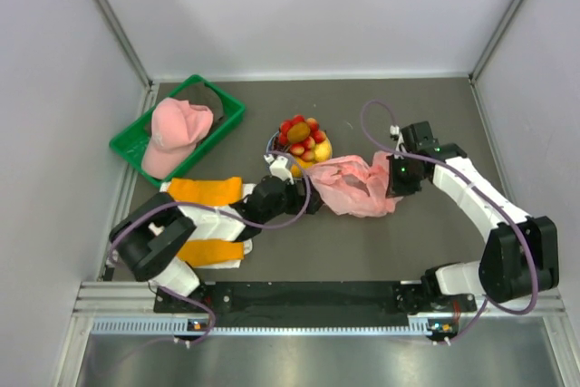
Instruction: Place the fruits into the plastic bag
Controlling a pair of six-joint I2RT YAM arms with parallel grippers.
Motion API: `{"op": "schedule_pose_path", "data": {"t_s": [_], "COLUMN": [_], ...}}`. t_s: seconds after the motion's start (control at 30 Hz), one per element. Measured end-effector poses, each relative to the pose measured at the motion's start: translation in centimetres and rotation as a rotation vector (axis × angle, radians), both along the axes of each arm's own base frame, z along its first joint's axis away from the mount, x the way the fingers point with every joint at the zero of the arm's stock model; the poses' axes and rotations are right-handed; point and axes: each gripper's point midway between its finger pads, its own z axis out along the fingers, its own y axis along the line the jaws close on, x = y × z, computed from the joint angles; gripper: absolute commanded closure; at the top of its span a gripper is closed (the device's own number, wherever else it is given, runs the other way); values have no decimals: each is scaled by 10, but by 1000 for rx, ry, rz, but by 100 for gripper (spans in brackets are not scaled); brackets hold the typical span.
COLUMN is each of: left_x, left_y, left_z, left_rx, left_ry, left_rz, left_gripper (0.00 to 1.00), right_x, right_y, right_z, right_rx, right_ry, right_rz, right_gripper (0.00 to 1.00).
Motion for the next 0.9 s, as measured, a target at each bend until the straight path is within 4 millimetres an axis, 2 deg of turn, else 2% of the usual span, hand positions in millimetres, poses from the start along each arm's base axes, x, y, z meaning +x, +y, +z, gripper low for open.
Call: {"op": "schedule_pose_path", "data": {"t_s": [0.13, 0.23, 0.33, 0.5, 0.8, 0.9], "left_x": [-4, 0, 3, -1, -2, 0], "left_y": [21, 35, 41, 49, 66, 69], "left_z": [16, 28, 30, 16, -15, -20], "left_rx": [-13, -10, 3, 53, 142, 147], "left_ry": [-52, -88, -96, -56, 4, 13], "left_rz": [63, 122, 156, 167, 228, 239], "left_gripper": [7, 9, 11, 18, 32, 32], "right_x": [-18, -22, -22, -16, -10, -9], "right_y": [20, 30, 36, 44, 51, 52], "right_z": [8, 10, 7, -7, -19, -19], "right_rx": [74, 113, 140, 168, 194, 199], "right_ry": [20, 28, 47, 90, 106, 103], "right_rz": [69, 98, 103, 95, 78, 80], "right_gripper": [100, 100, 100, 100, 100, 100]}}
